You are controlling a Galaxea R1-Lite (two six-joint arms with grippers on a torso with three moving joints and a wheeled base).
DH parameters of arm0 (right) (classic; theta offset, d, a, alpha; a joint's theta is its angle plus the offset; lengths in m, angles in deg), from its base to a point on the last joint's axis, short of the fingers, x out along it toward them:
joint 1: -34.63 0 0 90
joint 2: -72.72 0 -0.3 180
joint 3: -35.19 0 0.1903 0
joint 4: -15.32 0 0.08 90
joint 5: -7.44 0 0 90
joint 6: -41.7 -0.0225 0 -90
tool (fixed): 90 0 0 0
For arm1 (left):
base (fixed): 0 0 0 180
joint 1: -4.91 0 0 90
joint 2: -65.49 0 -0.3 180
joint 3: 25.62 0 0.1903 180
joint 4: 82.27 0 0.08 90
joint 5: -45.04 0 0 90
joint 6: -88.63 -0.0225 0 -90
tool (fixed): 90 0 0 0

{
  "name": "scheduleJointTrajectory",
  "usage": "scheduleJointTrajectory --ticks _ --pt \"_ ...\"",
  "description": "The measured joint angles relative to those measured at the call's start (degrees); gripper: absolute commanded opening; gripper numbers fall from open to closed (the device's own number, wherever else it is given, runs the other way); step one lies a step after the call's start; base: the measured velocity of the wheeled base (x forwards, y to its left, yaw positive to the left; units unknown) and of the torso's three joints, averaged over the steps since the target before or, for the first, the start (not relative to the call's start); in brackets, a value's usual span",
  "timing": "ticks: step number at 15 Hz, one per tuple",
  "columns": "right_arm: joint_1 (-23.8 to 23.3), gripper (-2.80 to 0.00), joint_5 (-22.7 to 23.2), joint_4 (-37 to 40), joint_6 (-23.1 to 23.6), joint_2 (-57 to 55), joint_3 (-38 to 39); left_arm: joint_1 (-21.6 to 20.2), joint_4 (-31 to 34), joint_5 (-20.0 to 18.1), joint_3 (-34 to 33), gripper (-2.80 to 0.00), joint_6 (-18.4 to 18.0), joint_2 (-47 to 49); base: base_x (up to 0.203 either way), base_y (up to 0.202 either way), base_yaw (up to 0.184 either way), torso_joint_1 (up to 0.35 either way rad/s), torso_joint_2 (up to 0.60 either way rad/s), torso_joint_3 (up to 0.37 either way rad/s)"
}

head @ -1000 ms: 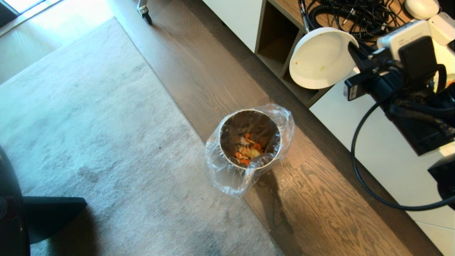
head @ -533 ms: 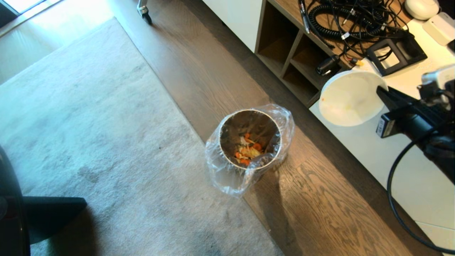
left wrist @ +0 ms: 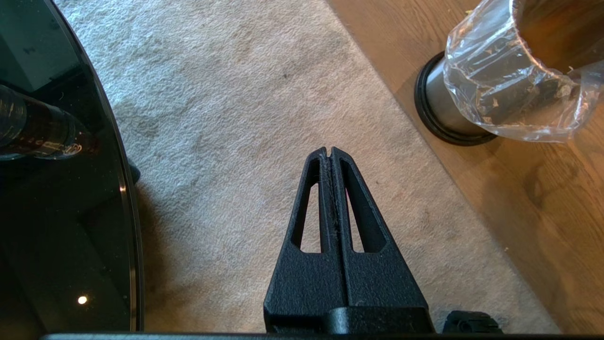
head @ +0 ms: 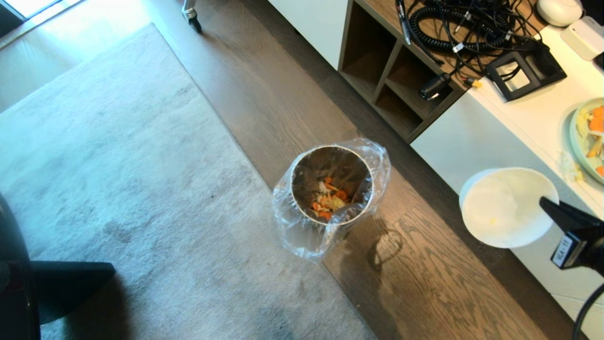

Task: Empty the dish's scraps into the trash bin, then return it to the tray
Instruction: Put the bowl back to the table

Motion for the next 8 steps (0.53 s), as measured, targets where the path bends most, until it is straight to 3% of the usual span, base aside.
scheduleJointTrajectory --ticks 3,8 --pt "-5.19 -2.8 0.69 8.35 -4.59 7.32 4.88 0.0 -0.01 -0.01 0.0 -2.8 0.01 0.0 0.0 0.0 0.0 0.0 0.0 0.0" --pt "-11.58 -2.8 0.91 22.03 -6.64 18.58 9.02 0.0 -0.02 0.01 0.0 -2.8 0.01 0.0 0.0 0.0 0.0 0.0 0.0 0.0"
